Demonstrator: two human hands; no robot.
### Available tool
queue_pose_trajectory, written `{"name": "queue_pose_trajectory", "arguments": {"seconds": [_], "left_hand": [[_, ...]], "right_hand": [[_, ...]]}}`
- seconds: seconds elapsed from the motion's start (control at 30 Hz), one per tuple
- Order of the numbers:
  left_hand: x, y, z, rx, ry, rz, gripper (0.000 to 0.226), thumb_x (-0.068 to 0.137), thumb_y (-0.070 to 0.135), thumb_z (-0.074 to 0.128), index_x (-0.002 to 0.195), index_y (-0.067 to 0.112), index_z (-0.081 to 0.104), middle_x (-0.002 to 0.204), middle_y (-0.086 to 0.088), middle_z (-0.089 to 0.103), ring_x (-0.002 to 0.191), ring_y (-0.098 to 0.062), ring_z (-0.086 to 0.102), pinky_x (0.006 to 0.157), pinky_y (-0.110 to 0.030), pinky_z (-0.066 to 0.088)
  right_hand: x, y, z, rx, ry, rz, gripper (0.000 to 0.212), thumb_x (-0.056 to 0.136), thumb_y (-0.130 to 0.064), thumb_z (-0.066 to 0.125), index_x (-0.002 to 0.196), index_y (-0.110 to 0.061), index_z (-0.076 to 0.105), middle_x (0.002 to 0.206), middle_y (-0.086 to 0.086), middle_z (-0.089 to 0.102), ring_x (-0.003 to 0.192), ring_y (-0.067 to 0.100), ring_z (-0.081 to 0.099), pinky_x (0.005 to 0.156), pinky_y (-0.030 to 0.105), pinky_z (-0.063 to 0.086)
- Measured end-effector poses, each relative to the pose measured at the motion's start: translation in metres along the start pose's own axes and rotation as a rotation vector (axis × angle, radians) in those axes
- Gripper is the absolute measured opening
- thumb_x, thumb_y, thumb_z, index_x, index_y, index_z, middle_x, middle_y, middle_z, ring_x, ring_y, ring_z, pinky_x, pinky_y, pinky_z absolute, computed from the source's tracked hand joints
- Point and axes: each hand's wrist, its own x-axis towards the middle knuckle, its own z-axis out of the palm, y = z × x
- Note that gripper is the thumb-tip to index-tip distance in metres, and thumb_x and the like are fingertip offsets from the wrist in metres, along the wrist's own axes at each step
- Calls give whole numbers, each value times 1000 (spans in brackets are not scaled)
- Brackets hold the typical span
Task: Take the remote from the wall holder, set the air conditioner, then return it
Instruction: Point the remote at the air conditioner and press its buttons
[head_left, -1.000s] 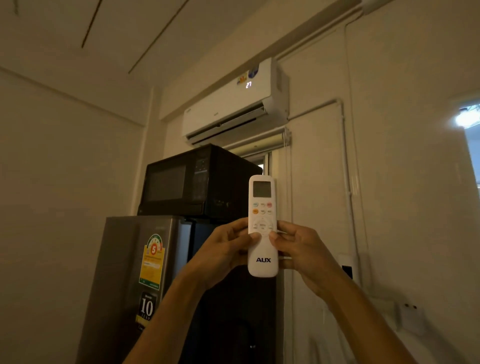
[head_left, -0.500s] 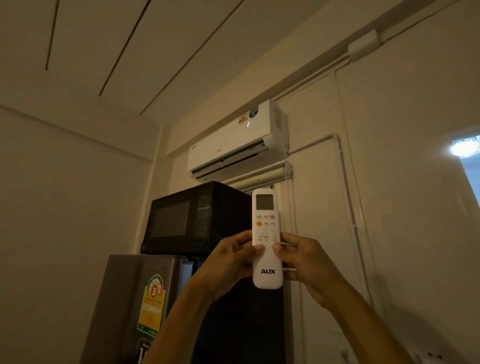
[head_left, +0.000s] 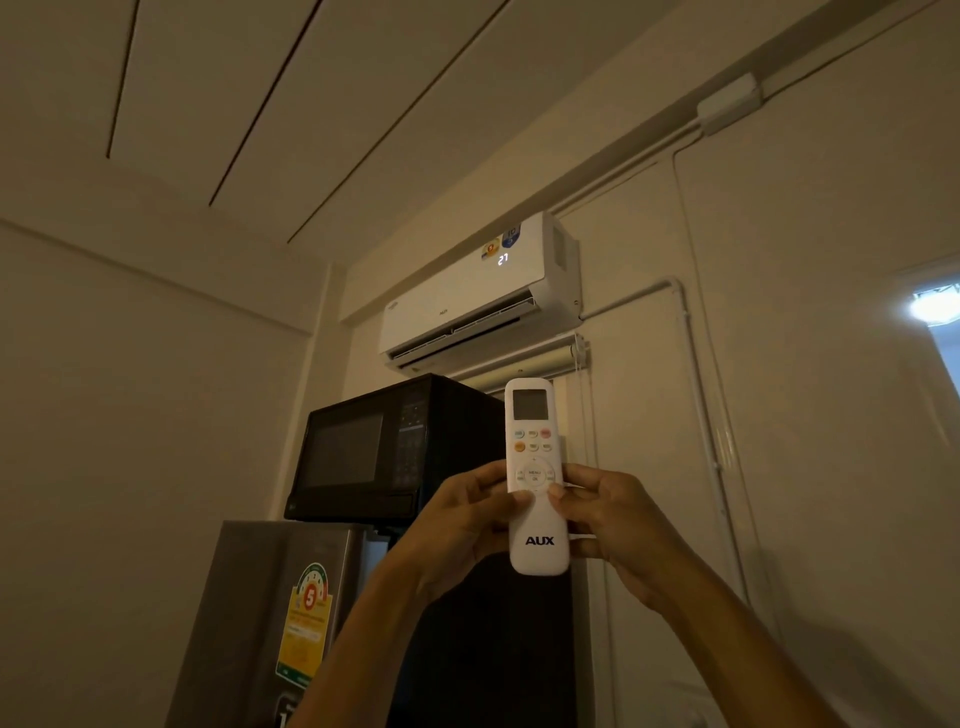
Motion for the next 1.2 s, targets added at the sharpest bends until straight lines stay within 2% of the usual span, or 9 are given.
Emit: {"name": "queue_pose_trajectory", "arguments": {"seconds": [0.2,0.33,0.53,0.8,1.2], "left_hand": [[0,-2,-3,-3,11,12,33,90,1,48,112,23,56,104,0,71,99,-21,69,73,-32,60],[-2,-4,-4,8,14,24,33,90,1,47,114,22,55,102,0,73,99,-21,69,72,-31,59],[-4,-7,-3,24,20,29,31,90,2,48,115,19,55,100,-1,73,99,-21,69,73,-32,60],[-6,-8,1,42,25,39,32,90,2,48,116,19,55,104,-3,71,101,-22,67,78,-36,60],[-10,-9,5,63,36,49,33,89,1,49,116,19,54,103,-3,72,100,-22,68,78,-36,60]], "right_hand": [[1,1,1,13,-18,-7,36,90,-13,53,126,-18,51,100,-3,64,85,13,65,61,27,58],[1,1,0,73,-42,11,27,89,-13,54,114,-23,54,108,5,65,95,24,66,68,34,59],[2,1,2,126,-19,45,9,90,-28,51,97,-28,57,100,7,67,87,24,68,66,36,58],[4,-1,5,103,79,69,7,87,-39,53,86,-33,56,87,1,67,74,18,68,56,32,55],[3,-3,7,78,123,114,18,85,-43,54,92,-26,57,83,1,66,71,19,67,56,33,55]]}}
